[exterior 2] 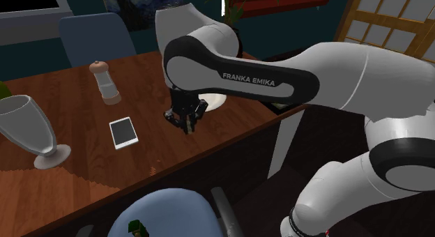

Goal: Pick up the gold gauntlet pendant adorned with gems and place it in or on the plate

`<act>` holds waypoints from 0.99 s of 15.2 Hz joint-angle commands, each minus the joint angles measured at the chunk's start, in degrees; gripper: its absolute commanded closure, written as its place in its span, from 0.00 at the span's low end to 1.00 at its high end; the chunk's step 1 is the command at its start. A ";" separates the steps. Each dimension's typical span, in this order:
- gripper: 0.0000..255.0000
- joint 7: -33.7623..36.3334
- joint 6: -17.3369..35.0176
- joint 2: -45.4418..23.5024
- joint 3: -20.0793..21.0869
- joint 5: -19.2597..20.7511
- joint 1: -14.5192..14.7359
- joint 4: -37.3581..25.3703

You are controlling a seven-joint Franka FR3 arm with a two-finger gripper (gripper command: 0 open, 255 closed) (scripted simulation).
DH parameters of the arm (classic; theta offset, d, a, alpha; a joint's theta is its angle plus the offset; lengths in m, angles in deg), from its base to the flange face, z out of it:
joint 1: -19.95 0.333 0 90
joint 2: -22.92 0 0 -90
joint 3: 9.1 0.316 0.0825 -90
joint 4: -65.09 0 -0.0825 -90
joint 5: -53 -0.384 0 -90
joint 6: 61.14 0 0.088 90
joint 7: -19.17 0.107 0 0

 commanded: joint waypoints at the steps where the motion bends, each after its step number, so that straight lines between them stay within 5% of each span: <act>1: 1.00 0.15 -1.64 -0.56 -0.03 0.20 -0.11 -2.14; 15: 1.00 -12.10 -2.44 -15.92 -6.99 6.65 -6.13 -16.91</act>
